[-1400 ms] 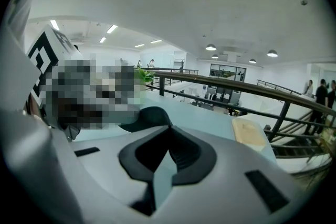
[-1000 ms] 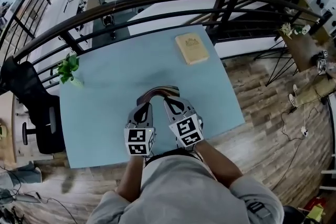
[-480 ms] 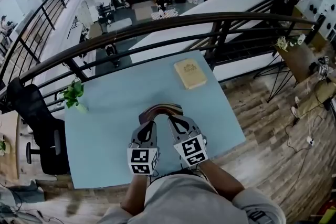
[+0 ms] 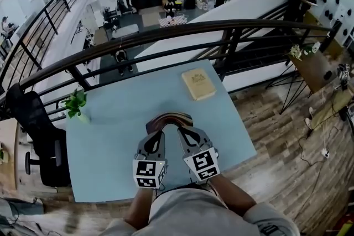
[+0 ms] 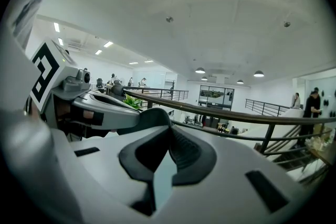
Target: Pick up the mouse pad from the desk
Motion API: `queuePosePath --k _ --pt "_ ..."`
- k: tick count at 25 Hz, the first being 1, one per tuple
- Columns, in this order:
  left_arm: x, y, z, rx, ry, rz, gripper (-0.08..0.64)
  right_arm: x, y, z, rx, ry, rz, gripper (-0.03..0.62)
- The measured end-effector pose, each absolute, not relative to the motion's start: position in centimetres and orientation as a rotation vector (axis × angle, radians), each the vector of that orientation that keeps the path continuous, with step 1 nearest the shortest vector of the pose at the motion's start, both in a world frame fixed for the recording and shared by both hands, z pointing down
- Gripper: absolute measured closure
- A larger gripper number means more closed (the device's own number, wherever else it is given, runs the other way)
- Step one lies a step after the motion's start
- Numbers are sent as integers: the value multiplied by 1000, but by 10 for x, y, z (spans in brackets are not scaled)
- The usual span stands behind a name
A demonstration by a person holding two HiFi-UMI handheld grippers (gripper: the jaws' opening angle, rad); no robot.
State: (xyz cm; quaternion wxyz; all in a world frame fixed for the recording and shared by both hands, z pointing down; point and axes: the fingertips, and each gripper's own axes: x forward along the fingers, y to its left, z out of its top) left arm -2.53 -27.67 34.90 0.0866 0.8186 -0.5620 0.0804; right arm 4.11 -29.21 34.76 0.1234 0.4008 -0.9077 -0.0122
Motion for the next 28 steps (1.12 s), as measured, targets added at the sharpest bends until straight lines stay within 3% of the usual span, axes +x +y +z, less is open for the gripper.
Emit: queuePosePath --k 28 --pt "-8 -275 344 2442 -1673 236 535 55 -291 341 1160 -2647 -77 575"
